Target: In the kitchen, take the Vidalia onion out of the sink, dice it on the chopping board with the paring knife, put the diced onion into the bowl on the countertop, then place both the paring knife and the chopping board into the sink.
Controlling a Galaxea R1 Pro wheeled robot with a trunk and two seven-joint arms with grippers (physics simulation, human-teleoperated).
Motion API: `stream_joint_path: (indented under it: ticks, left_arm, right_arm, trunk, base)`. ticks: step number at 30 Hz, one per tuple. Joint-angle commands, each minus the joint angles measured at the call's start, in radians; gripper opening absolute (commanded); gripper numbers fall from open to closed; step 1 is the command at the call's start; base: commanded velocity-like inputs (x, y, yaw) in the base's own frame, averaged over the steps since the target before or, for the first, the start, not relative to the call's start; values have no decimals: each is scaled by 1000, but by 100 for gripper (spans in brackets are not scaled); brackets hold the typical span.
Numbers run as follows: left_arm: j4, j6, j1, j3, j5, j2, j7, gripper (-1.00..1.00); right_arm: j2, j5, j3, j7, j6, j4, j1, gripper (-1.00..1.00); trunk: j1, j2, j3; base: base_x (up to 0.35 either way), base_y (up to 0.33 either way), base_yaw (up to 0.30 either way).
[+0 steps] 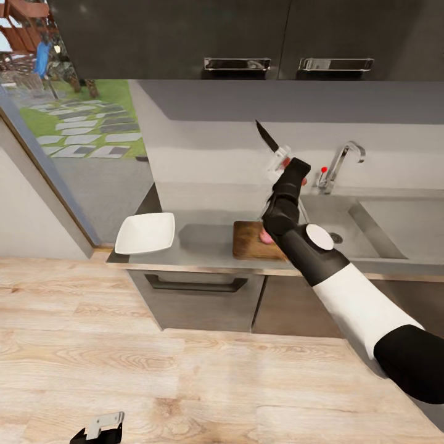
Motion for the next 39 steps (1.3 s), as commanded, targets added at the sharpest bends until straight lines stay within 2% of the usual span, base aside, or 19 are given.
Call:
stream_joint_path:
  ticks: [1,4,8,14,17,21,26,35,39]
  left_arm:
    - [4,-5,-2,-9,4,-1,2,100]
    - [4,-5,-1,-9,4,-4,2,100]
    - [4,-4,-1,-9,4,-6,2,100]
    - [4,14,-1,-9,4,-15,2,100]
    - [5,15,-1,-9,4,-19,2,100]
    - [5,16,-1,-9,4,-19,3,100]
    - [4,16,-1,-9,4,-18,4,100]
    - [4,16,-1,-9,4,-18,4,100]
    - [4,16,-1,-9,4,-18,4,100]
  right_arm:
    - [-8,-4,5,-4,4,-2,-1,-100]
    - [-29,4,17,11,-41,0,18,-100]
    - [-34,10,39,7,-128,19,113,-100]
    - [-38,15,45,-2,-192,23,156,-100]
    - [-38,36,46,-77,-273,24,224,-100]
    - [-39,46,45,-129,-339,24,256,-100]
    - [-50,50,46,-144,-379,23,289,-100]
    - [-51,47,48,-144,-385,22,298,-100]
    - [-48,46,89,-148,-384,22,299,-100]
  trunk:
    - [1,-2,-2]
    - [1,-2,-2]
    - [1,-2,-2]
    - [1,-2,-2]
    - [1,-2,-2]
    - [1,-2,-2]
    - [1,-2,-2]
    - [1,-2,-2]
    - [1,-2,-2]
  base:
    - [0,0,0]
    - [0,-3,0]
    - [0,-160,0]
    - [0,-284,0]
    - [0,-316,0]
    - [0,-317,0]
    - [0,-219,0]
    - [0,-17,0]
    - [0,0,0]
